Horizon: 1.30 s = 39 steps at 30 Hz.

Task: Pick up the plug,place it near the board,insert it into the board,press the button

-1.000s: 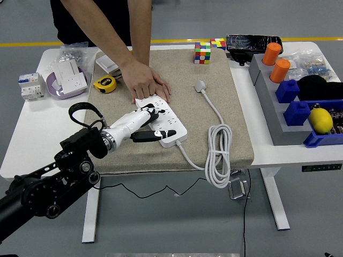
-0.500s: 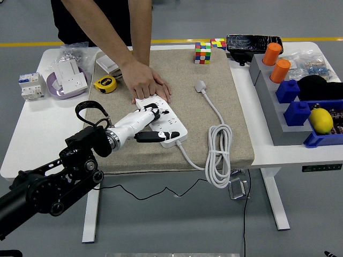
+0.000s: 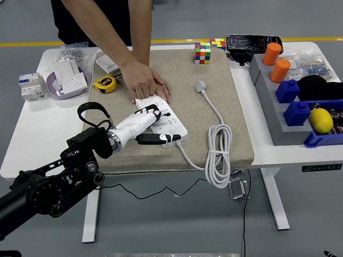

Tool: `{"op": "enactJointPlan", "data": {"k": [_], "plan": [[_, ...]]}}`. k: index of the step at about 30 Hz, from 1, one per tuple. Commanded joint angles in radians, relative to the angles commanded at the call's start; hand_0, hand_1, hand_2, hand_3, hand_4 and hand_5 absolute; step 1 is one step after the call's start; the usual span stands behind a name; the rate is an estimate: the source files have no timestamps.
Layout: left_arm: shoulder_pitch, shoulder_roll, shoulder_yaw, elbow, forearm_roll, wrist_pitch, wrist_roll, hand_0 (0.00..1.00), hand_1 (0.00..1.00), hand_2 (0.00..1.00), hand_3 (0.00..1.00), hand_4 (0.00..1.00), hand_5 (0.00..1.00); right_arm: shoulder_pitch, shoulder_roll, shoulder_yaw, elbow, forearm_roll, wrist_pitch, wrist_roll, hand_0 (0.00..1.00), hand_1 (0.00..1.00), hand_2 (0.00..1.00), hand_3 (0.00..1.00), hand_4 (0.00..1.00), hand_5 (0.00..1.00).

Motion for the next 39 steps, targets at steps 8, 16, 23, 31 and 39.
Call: {"op": "enactJointPlan", "data": {"k": [8, 16, 23, 31, 39], "plan": [[0.001, 0.001, -0.016, -0.017, 0.011, 0.013, -0.007, 0.998, 0.998, 0.971, 0.938, 0.998, 0.998, 0.002, 0.001, 0.001, 0.0, 0.0, -0.001, 0.0, 0.869, 0.793, 0.766, 0.776, 0.998, 0.811], [0.041, 0.004, -0.141, -0.165, 0.089, 0.115, -0.033, 0.998, 0.955, 0.9, 0.931, 0.998, 0.976, -0.003, 0.002, -0.001, -0.001, 0.0, -0.001, 0.0, 0.869, 0.793, 0.766, 0.777, 0.998, 0.812], [0.075, -0.001, -0.226, -0.323, 0.212, 0.046, 0.077, 0.615, 0.616, 0.555, 0.934, 0.866, 0.481, -0.005, 0.001, -0.002, -0.001, 0.001, -0.002, 0.0, 0.869, 0.793, 0.766, 0.776, 0.998, 0.812], [0.08, 0.009, -0.207, -0.377, 0.326, -0.155, 0.222, 0.217, 0.14, 0.217, 0.89, 0.639, 0.198, -0.004, -0.001, -0.004, -0.001, 0.001, -0.001, 0.0, 0.868, 0.793, 0.766, 0.776, 0.998, 0.812], [0.072, 0.007, -0.207, -0.412, 0.25, -0.439, 0.368, 0.151, 0.062, 0.167, 0.947, 0.491, 0.17, -0.004, -0.004, -0.008, -0.002, 0.005, -0.002, 0.0, 0.866, 0.792, 0.764, 0.775, 0.998, 0.811]]}}
